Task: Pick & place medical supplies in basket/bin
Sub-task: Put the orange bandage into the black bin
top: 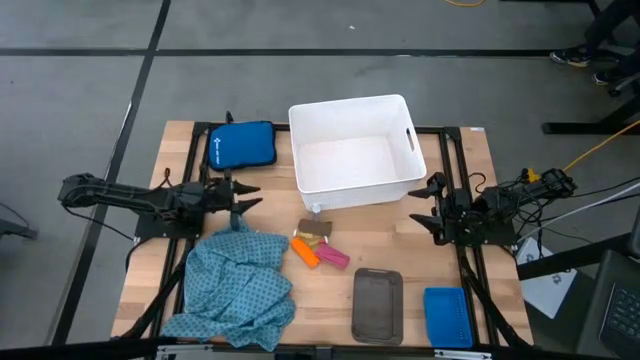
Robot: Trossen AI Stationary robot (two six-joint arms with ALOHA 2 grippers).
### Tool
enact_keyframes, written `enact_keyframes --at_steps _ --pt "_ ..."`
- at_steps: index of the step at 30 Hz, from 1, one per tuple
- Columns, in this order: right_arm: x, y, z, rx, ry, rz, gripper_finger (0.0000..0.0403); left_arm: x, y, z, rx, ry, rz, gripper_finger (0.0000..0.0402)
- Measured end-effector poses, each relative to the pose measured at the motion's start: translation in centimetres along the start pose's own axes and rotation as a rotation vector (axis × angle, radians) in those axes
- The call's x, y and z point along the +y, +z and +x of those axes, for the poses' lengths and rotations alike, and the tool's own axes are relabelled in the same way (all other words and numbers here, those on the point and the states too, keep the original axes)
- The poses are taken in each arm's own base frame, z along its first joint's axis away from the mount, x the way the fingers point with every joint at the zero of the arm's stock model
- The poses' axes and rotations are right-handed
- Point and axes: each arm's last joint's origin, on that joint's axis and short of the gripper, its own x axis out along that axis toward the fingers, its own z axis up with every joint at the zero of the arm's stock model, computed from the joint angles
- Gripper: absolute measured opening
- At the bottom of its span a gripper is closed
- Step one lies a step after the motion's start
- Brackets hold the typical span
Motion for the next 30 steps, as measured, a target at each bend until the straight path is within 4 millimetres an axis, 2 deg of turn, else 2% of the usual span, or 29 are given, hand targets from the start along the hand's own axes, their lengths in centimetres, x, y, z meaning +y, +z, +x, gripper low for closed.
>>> enact_keyframes --at_steps 3,6,8,12,16,21,26,30 --pt "0.0 0.0 0.0 0.0 -0.002 0.034 0.0297 -0.5 1.3 -0.1 -0.115 -0.154 -0.054 0.0148" --pt "0.0 0.0 0.0 0.0 -0.001 0.059 0.0297 -1.3 2.4 -0.1 -0.14 -0.287 -0.07 0.0151" --pt "0.0 0.0 0.0 0.0 -0.001 0.064 0.0297 -2.0 3.2 0.2 -0.096 -0.306 -0.062 0.0158" --pt "0.0 0.0 0.0 0.0 -0.001 0.065 0.0297 -4.0 5.5 1.5 0.008 -0.313 0.063 0.0178" --pt "0.0 0.0 0.0 0.0 -0.001 0.08 0.0297 -6.5 7.5 4.1 0.159 -0.312 0.253 0.0199" --pt "0.0 0.0 0.0 0.003 -0.001 0.102 0.0297 -9.2 7.7 8.2 0.394 -0.322 0.451 0.0212" --pt "0.0 -0.4 0.0 0.037 -0.002 0.095 0.0297 -11.9 6.9 11.7 0.588 -0.415 0.574 0.021" --pt "0.0 -0.7 0.0 0.067 -0.001 0.109 0.0297 -13.2 5.7 13.8 0.765 -0.457 0.627 0.0212"
